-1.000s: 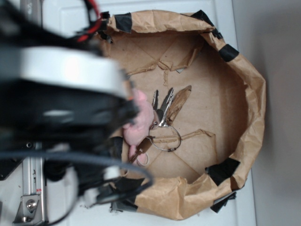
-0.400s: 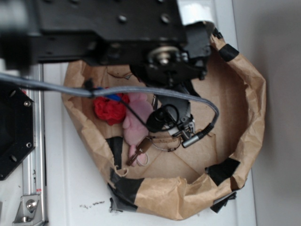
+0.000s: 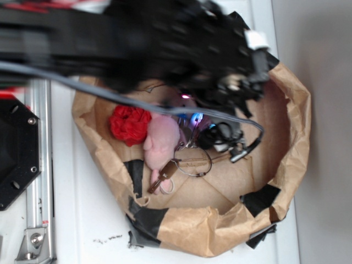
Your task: Grab the wood chip.
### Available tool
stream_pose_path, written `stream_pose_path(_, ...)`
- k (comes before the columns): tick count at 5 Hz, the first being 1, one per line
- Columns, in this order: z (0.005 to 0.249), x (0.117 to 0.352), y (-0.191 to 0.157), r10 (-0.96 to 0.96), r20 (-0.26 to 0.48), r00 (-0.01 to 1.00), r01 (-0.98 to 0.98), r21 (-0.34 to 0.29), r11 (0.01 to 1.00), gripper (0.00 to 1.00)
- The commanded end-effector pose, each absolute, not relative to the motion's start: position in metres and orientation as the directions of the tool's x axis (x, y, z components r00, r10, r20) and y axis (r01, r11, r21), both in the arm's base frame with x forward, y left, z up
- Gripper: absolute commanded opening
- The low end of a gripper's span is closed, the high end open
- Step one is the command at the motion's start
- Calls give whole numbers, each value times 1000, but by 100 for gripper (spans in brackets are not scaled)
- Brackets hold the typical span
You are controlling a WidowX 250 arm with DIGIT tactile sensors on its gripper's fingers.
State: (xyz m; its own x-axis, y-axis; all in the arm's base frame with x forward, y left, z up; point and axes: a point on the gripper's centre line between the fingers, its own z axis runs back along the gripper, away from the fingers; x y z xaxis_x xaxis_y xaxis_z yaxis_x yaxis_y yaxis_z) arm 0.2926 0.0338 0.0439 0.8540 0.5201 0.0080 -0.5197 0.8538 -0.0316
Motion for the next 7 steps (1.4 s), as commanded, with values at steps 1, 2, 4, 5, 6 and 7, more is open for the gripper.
stream_pose_path(1,4,331,26,494,10,869,-494,-3,869,100)
stream_pose_path(2,4,328,19,479,28,877,-478,-32,878,0)
stream_pose_path(4,17,322,20,449,54,892,-448,-32,893,0)
stream_pose_path(5,24,323,20,389,60,919,-389,1,921,0)
stream_pose_path(6,52,320,25,149,98,984,-154,42,987,0)
stream_pose_path(7,90,310,28,-13,119,993,8,44,999,0)
